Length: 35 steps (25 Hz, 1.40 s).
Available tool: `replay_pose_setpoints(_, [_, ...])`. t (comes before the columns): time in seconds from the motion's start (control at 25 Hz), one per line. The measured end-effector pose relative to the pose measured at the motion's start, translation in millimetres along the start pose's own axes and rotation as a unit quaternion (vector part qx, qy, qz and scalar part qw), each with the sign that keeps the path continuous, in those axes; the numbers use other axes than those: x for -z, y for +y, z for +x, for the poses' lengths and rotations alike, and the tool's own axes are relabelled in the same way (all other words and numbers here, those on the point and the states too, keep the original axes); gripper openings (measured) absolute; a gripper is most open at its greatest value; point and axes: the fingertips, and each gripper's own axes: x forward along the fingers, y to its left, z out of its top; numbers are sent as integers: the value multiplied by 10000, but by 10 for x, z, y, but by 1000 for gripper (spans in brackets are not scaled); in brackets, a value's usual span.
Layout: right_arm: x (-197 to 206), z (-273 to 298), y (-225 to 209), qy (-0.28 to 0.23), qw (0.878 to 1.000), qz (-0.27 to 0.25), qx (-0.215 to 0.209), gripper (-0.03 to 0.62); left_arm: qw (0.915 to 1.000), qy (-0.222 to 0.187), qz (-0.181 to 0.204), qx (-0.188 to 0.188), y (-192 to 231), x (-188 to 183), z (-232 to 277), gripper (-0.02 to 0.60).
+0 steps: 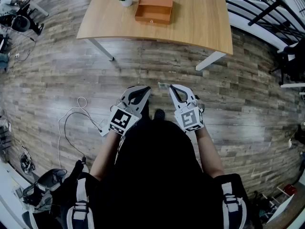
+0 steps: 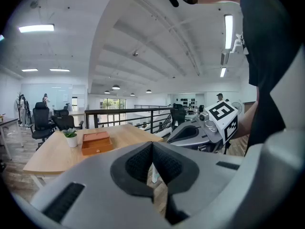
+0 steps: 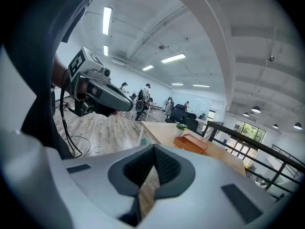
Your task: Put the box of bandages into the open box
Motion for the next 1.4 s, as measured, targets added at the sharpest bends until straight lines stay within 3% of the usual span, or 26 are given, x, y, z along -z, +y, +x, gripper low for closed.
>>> replay_pose_setpoints(0.6, [-119, 331, -44, 5, 9997, -23, -246, 25, 9999, 104, -68, 22, 217, 38, 87, 19])
replay_pose_setpoints(0.92, [-258, 716, -236, 118, 9997, -38, -188, 25, 9998, 86, -180, 74, 733, 31, 208, 19])
replay_pose_setpoints(1.4, [-391, 1266, -548, 303, 9994, 149, 58, 25, 9988, 142, -136, 446, 1399, -29, 486, 19])
